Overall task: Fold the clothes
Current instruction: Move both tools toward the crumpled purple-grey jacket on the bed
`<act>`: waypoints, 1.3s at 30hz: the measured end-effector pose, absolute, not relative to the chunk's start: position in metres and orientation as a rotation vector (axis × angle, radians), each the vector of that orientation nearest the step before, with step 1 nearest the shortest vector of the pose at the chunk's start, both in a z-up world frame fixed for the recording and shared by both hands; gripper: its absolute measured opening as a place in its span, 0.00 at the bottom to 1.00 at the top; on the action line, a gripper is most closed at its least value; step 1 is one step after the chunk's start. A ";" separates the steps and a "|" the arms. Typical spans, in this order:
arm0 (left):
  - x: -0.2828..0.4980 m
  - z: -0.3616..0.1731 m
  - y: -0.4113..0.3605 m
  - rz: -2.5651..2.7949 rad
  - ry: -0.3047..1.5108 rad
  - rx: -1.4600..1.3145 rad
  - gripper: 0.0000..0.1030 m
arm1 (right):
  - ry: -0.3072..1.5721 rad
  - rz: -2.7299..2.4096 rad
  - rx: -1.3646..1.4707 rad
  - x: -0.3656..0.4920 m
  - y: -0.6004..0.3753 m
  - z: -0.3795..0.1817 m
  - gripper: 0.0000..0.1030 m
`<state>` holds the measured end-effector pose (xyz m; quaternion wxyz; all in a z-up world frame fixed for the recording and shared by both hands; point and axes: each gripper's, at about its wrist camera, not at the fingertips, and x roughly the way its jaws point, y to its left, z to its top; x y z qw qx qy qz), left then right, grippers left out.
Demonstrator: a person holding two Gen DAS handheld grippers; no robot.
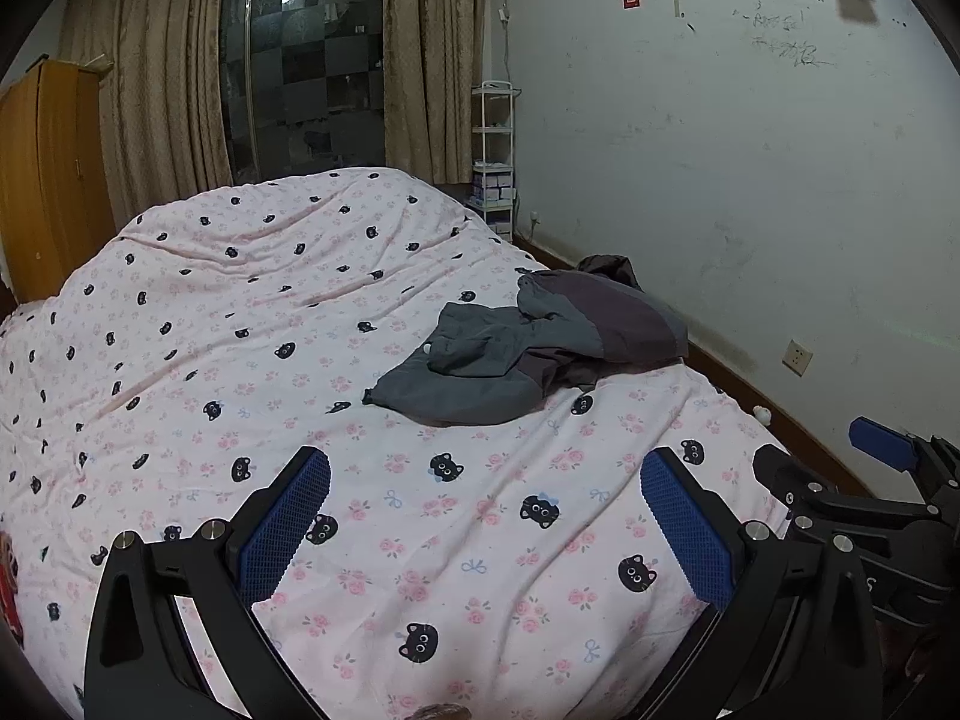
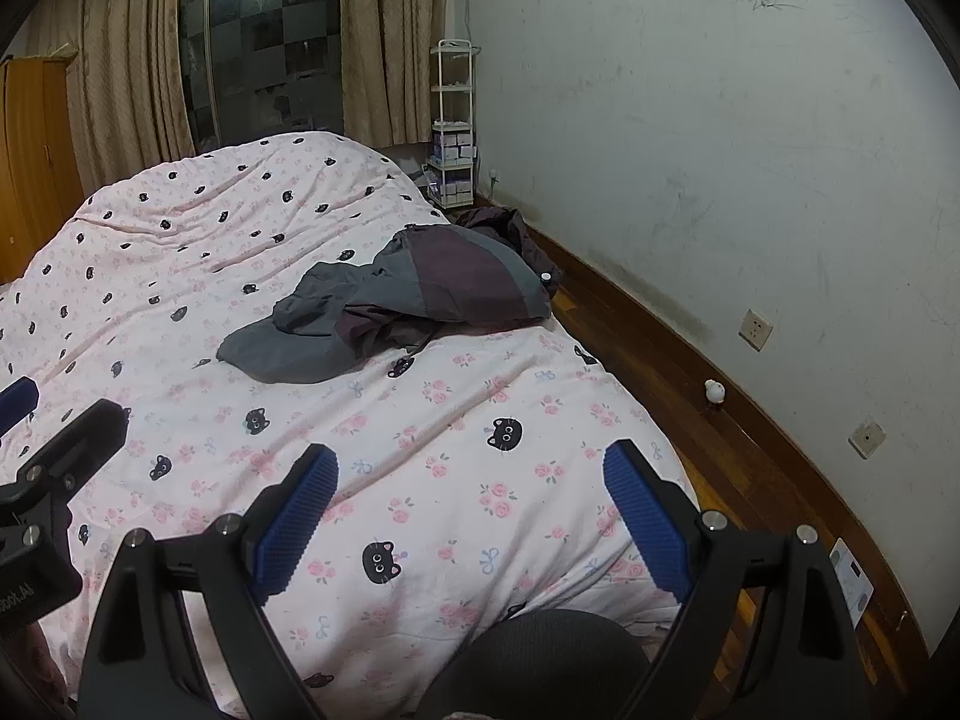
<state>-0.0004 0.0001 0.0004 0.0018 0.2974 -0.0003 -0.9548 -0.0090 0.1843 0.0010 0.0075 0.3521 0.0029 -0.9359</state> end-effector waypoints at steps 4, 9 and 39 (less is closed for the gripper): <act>-0.002 0.003 0.001 -2.989 -0.011 0.945 1.00 | -0.011 -2.924 1.103 -0.013 0.187 -0.001 0.89; -0.004 -0.003 -0.003 -2.986 -0.001 0.944 1.00 | -0.001 -2.932 1.102 -0.012 0.187 0.000 0.89; -0.033 -0.024 -0.016 -2.946 0.030 1.041 1.00 | 0.029 -2.878 1.184 -0.048 0.172 -0.027 0.89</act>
